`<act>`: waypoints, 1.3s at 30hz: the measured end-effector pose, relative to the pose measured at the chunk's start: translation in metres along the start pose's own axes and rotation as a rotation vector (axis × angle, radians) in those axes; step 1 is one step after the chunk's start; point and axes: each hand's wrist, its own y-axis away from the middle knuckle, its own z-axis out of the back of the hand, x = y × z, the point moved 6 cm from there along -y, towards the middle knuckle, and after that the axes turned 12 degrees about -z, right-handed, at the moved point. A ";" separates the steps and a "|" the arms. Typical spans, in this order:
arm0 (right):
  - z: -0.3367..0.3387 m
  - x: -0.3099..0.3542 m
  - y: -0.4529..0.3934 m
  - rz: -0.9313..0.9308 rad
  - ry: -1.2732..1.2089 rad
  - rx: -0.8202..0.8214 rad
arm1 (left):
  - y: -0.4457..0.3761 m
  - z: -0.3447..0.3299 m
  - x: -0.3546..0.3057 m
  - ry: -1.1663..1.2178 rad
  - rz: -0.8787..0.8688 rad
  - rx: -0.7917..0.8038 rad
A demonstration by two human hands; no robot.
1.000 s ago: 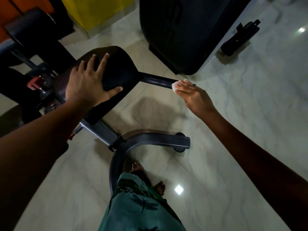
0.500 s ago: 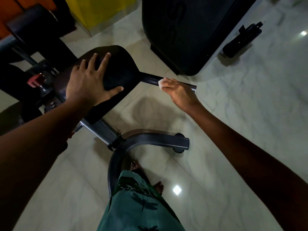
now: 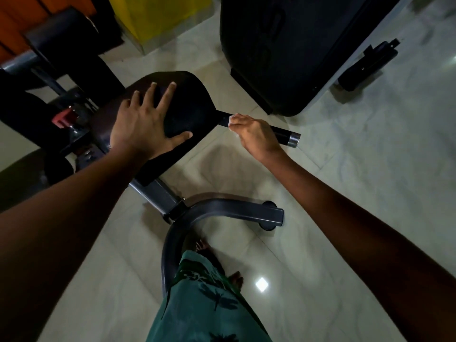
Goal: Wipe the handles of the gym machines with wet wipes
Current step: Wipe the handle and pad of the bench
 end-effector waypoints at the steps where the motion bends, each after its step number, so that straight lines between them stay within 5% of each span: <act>1: -0.001 -0.002 0.001 -0.006 0.009 0.013 | 0.000 0.001 0.000 0.001 0.000 0.001; 6: 0.012 -0.010 0.017 0.067 0.044 -0.066 | 0.000 -0.001 0.000 -0.021 -0.003 0.003; 20: 0.001 -0.008 -0.029 -0.334 -0.495 0.057 | 0.001 0.000 0.000 -0.010 0.003 -0.009; 29: 0.001 -0.008 -0.056 -0.418 -0.368 0.151 | 0.000 -0.001 -0.001 -0.014 0.023 0.010; 39: 0.013 0.001 -0.075 -0.241 -0.237 0.420 | 0.000 -0.001 0.000 -0.018 0.012 0.002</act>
